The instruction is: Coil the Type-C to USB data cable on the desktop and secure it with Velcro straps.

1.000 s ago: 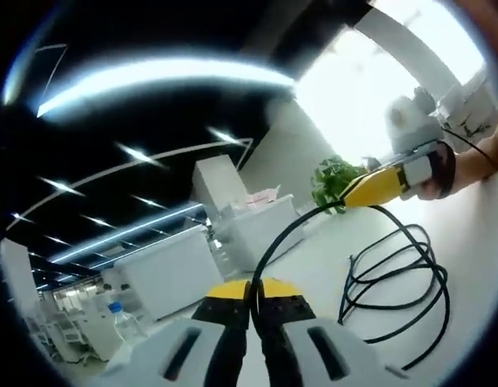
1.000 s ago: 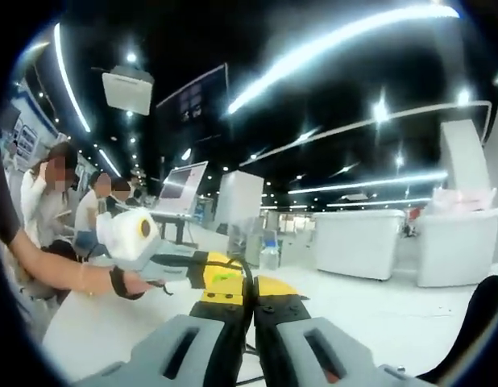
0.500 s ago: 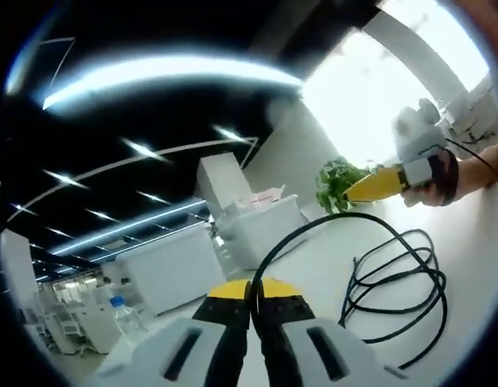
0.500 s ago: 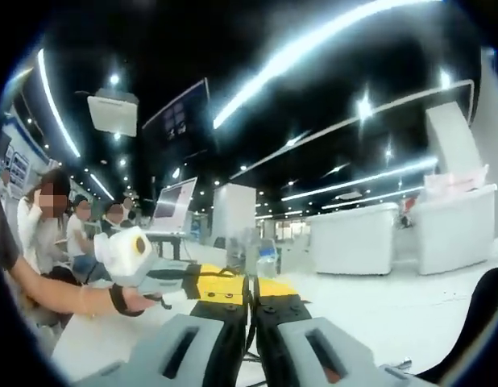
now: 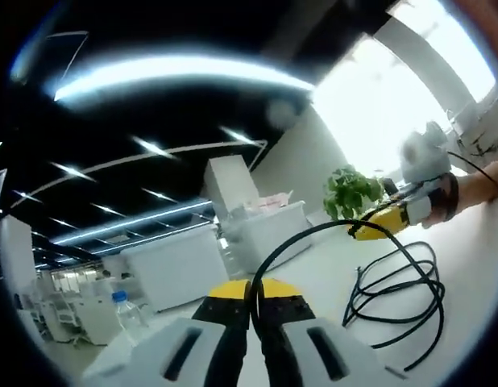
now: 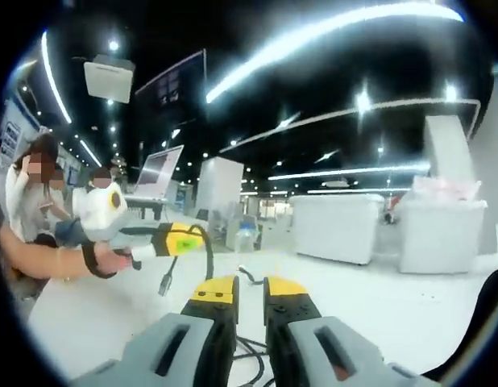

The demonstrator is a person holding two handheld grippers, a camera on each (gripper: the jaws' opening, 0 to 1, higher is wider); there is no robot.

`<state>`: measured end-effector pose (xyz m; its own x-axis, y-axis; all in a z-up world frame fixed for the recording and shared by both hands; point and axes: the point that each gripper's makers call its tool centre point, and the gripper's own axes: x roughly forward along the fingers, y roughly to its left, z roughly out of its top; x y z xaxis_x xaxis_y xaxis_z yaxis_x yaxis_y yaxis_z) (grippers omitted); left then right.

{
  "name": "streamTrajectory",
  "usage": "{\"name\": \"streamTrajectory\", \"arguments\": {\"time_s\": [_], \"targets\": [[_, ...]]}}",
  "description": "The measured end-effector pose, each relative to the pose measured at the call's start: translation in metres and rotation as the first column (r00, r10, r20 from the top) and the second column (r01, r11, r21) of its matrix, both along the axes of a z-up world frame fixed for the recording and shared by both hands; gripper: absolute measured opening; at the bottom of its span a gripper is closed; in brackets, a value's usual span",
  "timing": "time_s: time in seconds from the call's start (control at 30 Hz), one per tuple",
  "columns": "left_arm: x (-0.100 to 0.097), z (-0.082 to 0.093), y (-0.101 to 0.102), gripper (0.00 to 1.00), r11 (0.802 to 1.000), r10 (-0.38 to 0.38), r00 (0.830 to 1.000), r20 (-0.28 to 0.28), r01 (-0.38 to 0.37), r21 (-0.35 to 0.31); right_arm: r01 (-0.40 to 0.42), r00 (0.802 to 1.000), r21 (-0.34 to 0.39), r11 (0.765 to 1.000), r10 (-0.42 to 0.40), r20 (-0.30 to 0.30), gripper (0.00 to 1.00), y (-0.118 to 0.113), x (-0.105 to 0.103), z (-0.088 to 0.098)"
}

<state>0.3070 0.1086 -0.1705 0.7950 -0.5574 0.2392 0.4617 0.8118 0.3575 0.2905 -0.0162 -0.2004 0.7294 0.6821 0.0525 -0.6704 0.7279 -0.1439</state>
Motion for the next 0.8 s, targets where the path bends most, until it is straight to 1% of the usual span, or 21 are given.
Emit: {"name": "streamTrajectory", "arguments": {"time_s": [0.03, 0.07, 0.13, 0.27, 0.33, 0.4, 0.47, 0.53, 0.6, 0.67, 0.7, 0.77, 0.8], "targets": [[0.000, 0.001, 0.001, 0.04, 1.000, 0.002, 1.000, 0.002, -0.002, -0.007, -0.007, 1.000, -0.032, 0.999, 0.006, -0.022, 0.12, 0.002, 0.000, -0.007], [0.000, 0.002, 0.002, 0.05, 1.000, 0.005, 1.000, 0.003, -0.005, -0.012, -0.014, 0.998, -0.080, 0.997, 0.010, -0.058, 0.12, 0.005, 0.000, -0.019], [0.000, 0.004, 0.004, 0.05, 1.000, 0.010, 1.000, 0.005, -0.010, -0.020, -0.029, 0.994, -0.149, 0.988, 0.013, -0.104, 0.12, 0.008, 0.001, -0.038], [-0.003, 0.010, 0.007, 0.05, 0.999, 0.005, 1.000, 0.015, -0.004, -0.043, -0.012, 0.982, -0.207, 0.978, -0.027, -0.185, 0.12, 0.005, 0.007, -0.065], [-0.004, 0.012, 0.006, 0.05, 0.999, -0.003, 1.000, 0.018, 0.004, -0.051, -0.009, 0.977, -0.213, 0.977, -0.036, -0.210, 0.13, 0.004, 0.010, -0.073], [-0.006, 0.014, 0.004, 0.05, 0.998, -0.011, 1.000, 0.025, 0.013, -0.059, 0.001, 0.970, -0.241, 0.970, -0.060, -0.237, 0.14, 0.002, 0.014, -0.084], [-0.009, 0.016, 0.001, 0.05, 0.998, -0.026, 0.999, 0.033, 0.028, -0.061, -0.006, 0.963, -0.263, 0.965, -0.065, -0.261, 0.15, 0.002, 0.015, -0.091], [-0.013, 0.019, -0.002, 0.05, 0.998, -0.036, 0.998, 0.049, 0.039, -0.055, -0.003, 0.957, -0.269, 0.963, -0.076, -0.282, 0.16, 0.002, 0.016, -0.095], [-0.017, 0.023, -0.004, 0.05, 0.997, -0.047, 0.997, 0.066, 0.051, -0.050, -0.002, 0.955, -0.280, 0.960, -0.081, -0.284, 0.16, 0.002, 0.016, -0.097], [-0.020, 0.026, -0.004, 0.05, 0.997, -0.053, 0.995, 0.079, 0.058, -0.054, 0.021, 0.945, -0.301, 0.953, -0.117, -0.305, 0.18, -0.002, 0.019, -0.102], [-0.021, 0.027, -0.004, 0.05, 0.997, -0.056, 0.995, 0.082, 0.061, -0.056, 0.022, 0.947, -0.291, 0.956, -0.113, -0.302, 0.18, -0.002, 0.020, -0.100], [-0.023, 0.030, -0.003, 0.05, 0.995, -0.062, 0.994, 0.089, 0.069, -0.066, 0.029, 0.942, -0.291, 0.956, -0.124, -0.313, 0.17, -0.004, 0.020, -0.101], [-0.024, 0.032, -0.003, 0.05, 0.995, -0.063, 0.994, 0.093, 0.070, -0.071, 0.041, 0.934, -0.288, 0.957, -0.139, -0.328, 0.13, -0.006, 0.021, -0.102]]}}
